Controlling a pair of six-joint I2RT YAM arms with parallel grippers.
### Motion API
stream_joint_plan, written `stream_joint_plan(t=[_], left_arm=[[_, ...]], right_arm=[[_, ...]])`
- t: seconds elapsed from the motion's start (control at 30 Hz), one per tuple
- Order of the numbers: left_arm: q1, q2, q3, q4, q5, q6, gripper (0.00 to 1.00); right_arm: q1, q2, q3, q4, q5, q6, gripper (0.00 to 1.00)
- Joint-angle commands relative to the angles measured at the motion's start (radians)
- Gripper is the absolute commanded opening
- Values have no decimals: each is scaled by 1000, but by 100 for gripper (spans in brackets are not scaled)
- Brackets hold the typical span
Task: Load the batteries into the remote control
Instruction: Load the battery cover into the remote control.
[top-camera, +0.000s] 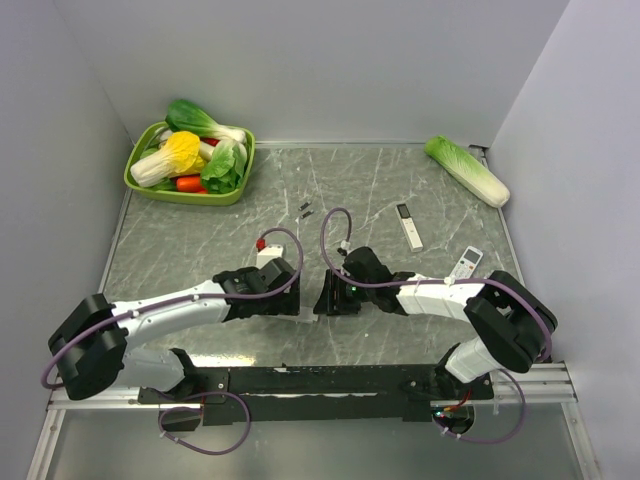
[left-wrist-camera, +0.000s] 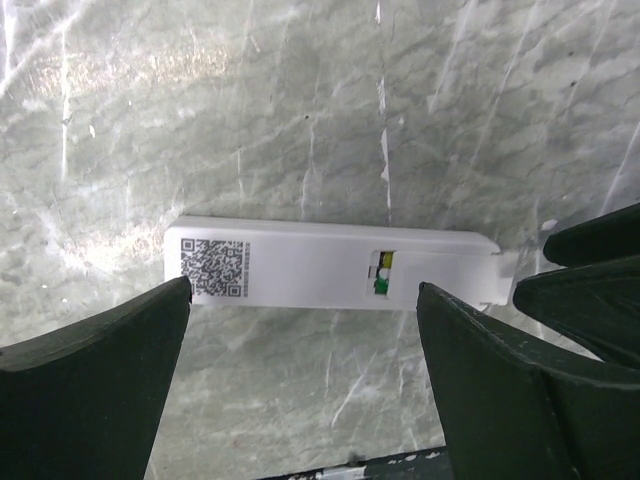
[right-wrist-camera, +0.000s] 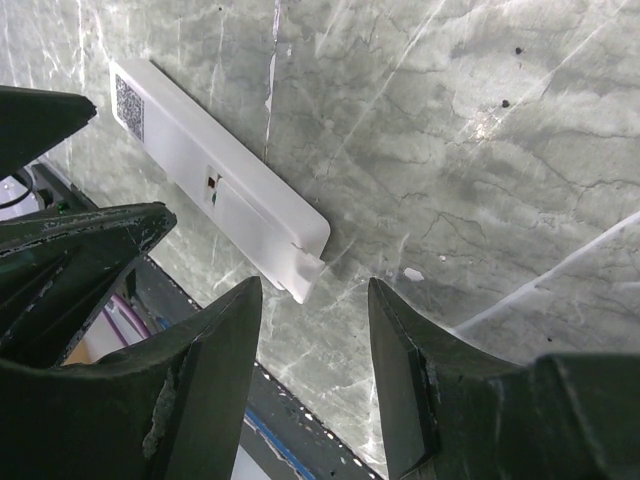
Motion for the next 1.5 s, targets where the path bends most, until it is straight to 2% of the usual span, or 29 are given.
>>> stream_joint_plan(t=[0.0, 0.8, 0.93, 1.23, 1.47], left_arm=[[4, 24, 46, -41, 4, 23, 99], [-4, 127, 81, -21, 23, 43, 97], [-10, 150, 90, -30, 16, 38, 100], [-21, 175, 97, -50, 12, 30, 86], [-22, 173, 92, -52, 15, 27, 80]], right_arm=[[13, 2, 42, -6, 15, -6, 55], [25, 33, 69, -26, 6, -14, 55], [30, 33, 75, -34, 4, -17, 55], [35, 31, 67, -40, -7, -3, 51], [41, 44, 79, -42, -17, -11, 39]])
